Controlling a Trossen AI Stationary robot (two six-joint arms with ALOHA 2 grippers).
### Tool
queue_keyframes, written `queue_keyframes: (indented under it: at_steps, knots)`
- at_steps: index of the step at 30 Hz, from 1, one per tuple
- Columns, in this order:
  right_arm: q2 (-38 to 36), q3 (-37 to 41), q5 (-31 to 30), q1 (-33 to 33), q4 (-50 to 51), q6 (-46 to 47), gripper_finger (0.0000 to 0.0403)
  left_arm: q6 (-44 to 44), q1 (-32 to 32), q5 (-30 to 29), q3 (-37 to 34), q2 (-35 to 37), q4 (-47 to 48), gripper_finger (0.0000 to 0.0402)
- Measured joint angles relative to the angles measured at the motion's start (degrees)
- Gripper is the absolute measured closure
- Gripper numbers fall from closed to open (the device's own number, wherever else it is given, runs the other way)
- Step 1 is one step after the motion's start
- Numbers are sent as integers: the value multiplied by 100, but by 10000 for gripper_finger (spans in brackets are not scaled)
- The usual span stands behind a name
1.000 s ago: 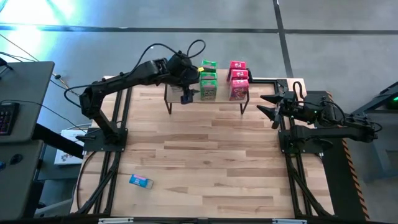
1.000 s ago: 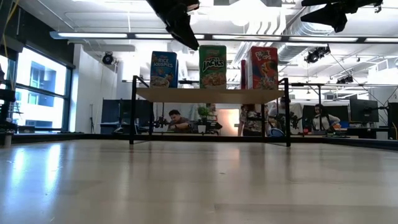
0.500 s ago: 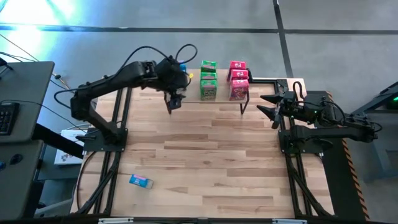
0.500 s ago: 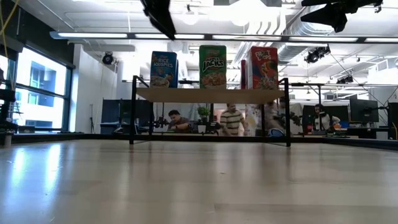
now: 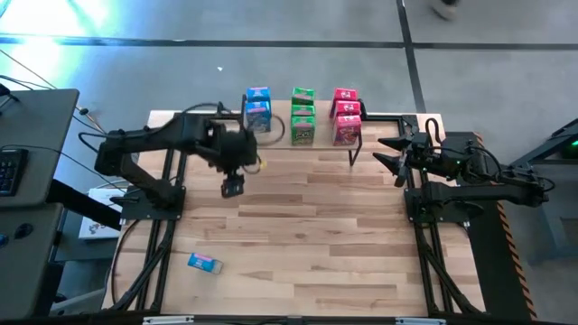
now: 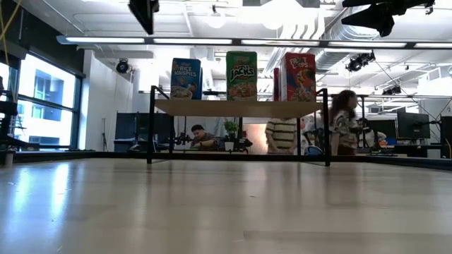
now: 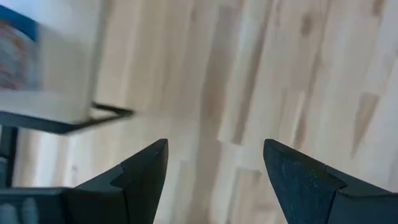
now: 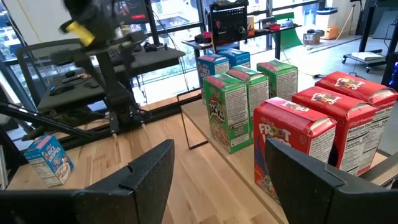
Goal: Stack cereal on shelf
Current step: Put the blue cereal box aligned with the other blue cereal boxes on the shelf
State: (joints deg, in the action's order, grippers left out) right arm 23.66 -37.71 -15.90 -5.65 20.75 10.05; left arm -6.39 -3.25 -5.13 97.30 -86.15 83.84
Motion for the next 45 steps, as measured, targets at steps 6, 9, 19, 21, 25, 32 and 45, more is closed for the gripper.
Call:
queue_keyframes:
  at_steps: [6,9,19,21,25,32,45]
  knots:
    - [0,-1,0,1,0,0,160,-789,676,-20,-348,39,255,147]
    - [0,-2,1,2,0,0,160,-1273,994,-31,-599,51,266,147]
    - [0,-1,1,0,0,0,160,-3475,2141,35,-1072,109,268,147]
    - [0,-2,2,2,0,0,160,-3801,2367,37,-1072,109,262,147]
    - [0,-2,0,0,0,0,160,-4093,2795,91,-1072,109,167,147]
    - [0,0,1,0,0,0,160,-4458,3519,320,-1074,109,-48,147]
    - [0,-2,2,2,0,0,160,-3937,4860,37,-1074,109,442,120]
